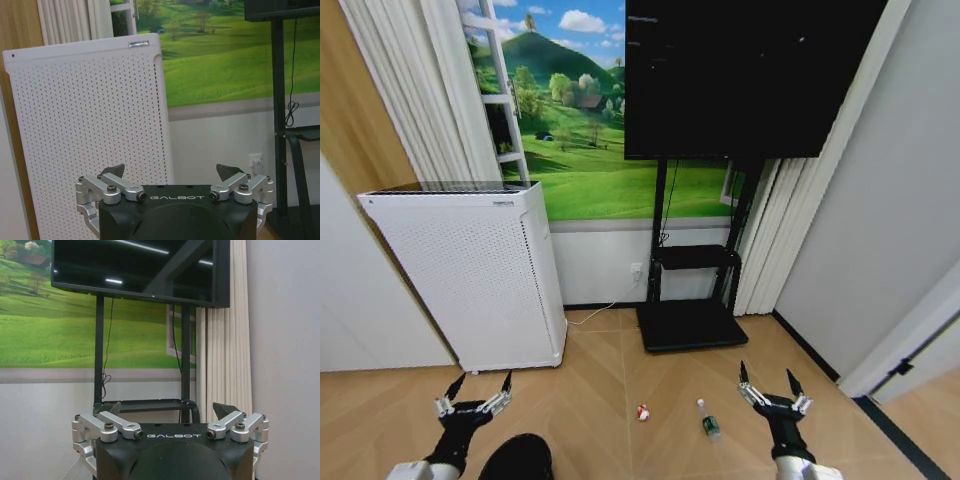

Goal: Pick up the trash bin and place the garbage on the floor into it.

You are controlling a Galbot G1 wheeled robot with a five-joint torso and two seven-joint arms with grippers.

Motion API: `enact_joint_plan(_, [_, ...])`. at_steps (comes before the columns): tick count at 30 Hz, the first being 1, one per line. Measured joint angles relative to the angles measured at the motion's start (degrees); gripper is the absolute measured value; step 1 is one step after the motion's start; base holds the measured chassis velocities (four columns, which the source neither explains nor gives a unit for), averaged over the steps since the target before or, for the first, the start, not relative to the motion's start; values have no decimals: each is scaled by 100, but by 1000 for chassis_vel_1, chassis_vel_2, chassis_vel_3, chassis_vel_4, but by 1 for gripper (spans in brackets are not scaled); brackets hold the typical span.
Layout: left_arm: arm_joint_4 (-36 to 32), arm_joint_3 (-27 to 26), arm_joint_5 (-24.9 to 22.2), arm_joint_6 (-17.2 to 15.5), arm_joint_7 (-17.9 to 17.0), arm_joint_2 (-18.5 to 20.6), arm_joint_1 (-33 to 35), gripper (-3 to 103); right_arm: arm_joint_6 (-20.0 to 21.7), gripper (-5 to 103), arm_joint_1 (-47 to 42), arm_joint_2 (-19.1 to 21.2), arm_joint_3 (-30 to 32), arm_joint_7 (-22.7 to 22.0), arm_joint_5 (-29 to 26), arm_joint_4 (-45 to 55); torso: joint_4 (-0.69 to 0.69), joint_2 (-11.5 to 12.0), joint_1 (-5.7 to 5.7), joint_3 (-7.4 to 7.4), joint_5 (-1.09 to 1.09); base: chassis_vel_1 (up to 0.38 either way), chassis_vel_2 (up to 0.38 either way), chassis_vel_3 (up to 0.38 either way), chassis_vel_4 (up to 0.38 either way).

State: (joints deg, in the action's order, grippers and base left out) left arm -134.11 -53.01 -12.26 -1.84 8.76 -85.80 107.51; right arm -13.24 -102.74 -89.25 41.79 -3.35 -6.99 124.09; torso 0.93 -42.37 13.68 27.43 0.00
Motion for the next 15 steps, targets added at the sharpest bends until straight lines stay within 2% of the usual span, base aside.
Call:
enact_joint_plan(1, [2,-8,11,91,13,-9,16,100,-9,100,-5,10,0,2,0,-2,-1,0,0,0,0,84,-51,-38,81])
enact_joint_plan(6, [-37,-17,17,140,5,-35,37,100,-13,100,-23,12,-33,2,-1,-2,-1,0,-1,0,0,33,-18,-16,28])
enact_joint_plan(15, [-52,-63,-88,-86,-307,-48,119,100,-75,100,-26,28,-73,25,-6,-45,0,81,-37,-42,0,0,0,0,0])
